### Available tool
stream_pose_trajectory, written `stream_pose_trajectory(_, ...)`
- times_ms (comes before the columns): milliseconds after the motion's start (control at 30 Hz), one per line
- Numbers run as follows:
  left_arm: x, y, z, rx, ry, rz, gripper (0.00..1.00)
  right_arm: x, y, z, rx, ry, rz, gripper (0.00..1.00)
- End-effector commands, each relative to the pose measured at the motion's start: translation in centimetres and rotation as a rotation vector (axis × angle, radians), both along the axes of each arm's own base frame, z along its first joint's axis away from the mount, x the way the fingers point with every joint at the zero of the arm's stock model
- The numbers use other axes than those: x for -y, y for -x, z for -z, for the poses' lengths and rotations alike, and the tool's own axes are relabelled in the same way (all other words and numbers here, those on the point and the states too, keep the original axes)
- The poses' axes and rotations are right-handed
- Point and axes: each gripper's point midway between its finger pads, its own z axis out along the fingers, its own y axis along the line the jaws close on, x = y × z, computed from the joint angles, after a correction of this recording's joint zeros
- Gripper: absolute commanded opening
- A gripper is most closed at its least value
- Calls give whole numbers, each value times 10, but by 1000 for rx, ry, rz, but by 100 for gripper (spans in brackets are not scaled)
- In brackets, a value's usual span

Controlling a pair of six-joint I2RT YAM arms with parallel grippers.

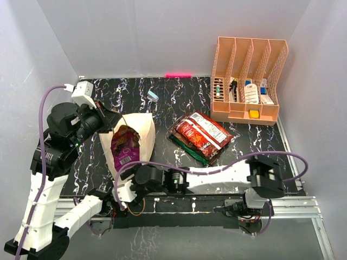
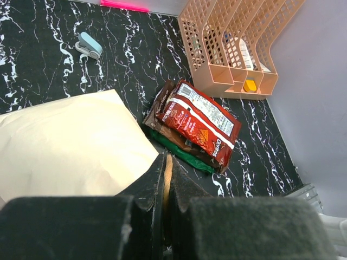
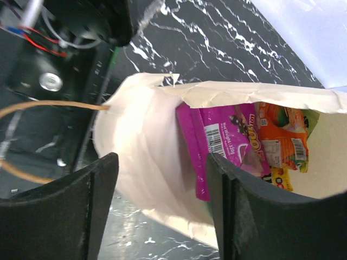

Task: Take the snacks out of the paper bag
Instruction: Adjust the snack in the paper bag.

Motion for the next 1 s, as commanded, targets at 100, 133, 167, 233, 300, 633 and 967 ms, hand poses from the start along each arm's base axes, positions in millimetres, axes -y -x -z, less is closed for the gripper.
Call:
stream_pose_trajectory(100,-5,10,-33,108,22,-5,0,-34,-63,-10,292,-23,60,78)
stream_pose_trajectory(133,-6,11,-34,112,18,-7,0,-35,-69,-8,309,-25,77,80)
stream_pose_trajectory(167,-7,12,-34,116,14,-10,0,-36,-75,-7,321,-26,91,81)
stream_pose_trajectory(233,-8,13,-36,124,8,-11,0,-37,-87,-2,325,-17,108,82)
stream_pose_trajectory(300,-8,15,-39,132,4,-7,0,-36,-100,4,321,-15,132,83)
stream_pose_trajectory(633,-8,19,-40,159,-18,9,0,-22,-132,18,343,-34,138,81)
stream_pose_trajectory(967,-7,27,-30,242,-161,97,0,7,-126,4,338,-95,-29,79)
